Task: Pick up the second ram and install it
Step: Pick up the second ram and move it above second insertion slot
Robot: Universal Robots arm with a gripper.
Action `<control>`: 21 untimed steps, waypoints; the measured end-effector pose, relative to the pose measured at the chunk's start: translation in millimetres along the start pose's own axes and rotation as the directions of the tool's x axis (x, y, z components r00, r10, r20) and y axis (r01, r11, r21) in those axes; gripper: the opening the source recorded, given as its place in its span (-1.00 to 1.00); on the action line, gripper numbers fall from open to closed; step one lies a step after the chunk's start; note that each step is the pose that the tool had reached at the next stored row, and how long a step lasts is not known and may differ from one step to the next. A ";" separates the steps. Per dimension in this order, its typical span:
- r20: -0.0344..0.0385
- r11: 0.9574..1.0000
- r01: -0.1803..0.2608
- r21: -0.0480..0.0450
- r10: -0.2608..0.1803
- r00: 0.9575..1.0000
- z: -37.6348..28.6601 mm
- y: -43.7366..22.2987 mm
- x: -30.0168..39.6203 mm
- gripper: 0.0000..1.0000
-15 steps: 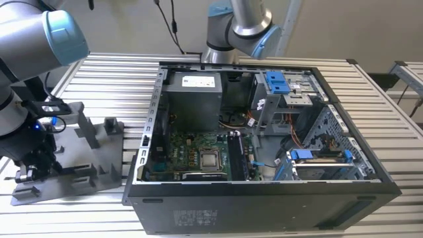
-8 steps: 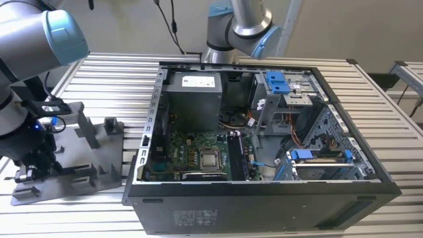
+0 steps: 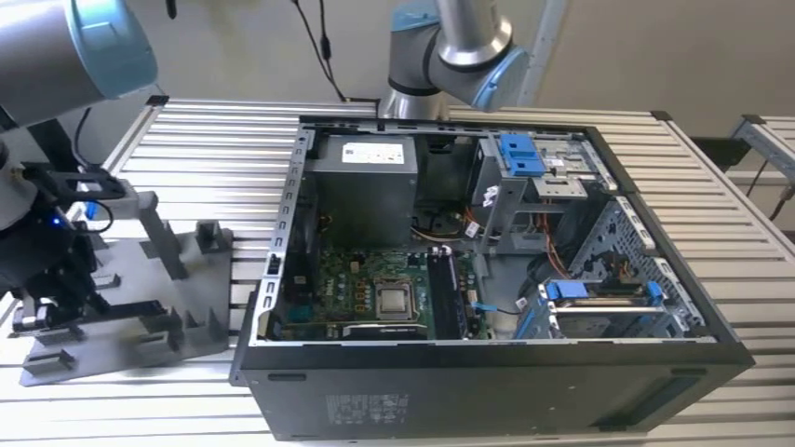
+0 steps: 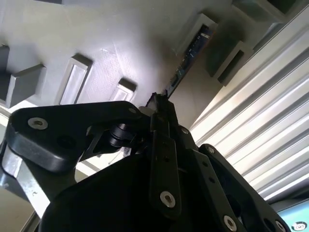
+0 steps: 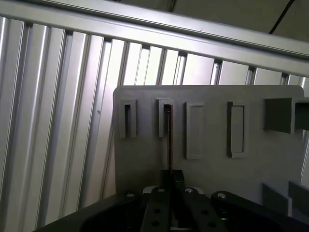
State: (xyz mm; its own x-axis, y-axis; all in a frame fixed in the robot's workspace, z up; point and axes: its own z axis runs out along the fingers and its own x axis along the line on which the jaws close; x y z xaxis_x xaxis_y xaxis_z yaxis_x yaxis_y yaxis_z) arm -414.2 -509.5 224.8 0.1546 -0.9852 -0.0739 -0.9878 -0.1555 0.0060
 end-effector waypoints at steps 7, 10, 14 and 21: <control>0.000 1.000 -0.001 0.000 0.001 1.000 -17.2 0.1 -1.7 -0.73; 0.001 1.000 -0.014 0.001 0.014 1.000 -17.8 0.0 -1.8 -0.73; 0.001 0.999 -0.035 0.003 0.035 0.999 -22.7 0.1 -2.1 -0.73; 0.001 0.999 -0.037 0.003 0.037 0.999 -40.1 0.2 -3.4 -0.73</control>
State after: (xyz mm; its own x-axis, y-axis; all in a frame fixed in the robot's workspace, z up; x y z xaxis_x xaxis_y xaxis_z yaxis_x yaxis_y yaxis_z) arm -414.2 -509.1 265.1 0.1176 -0.9903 -0.0746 -0.9930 -0.1183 0.0061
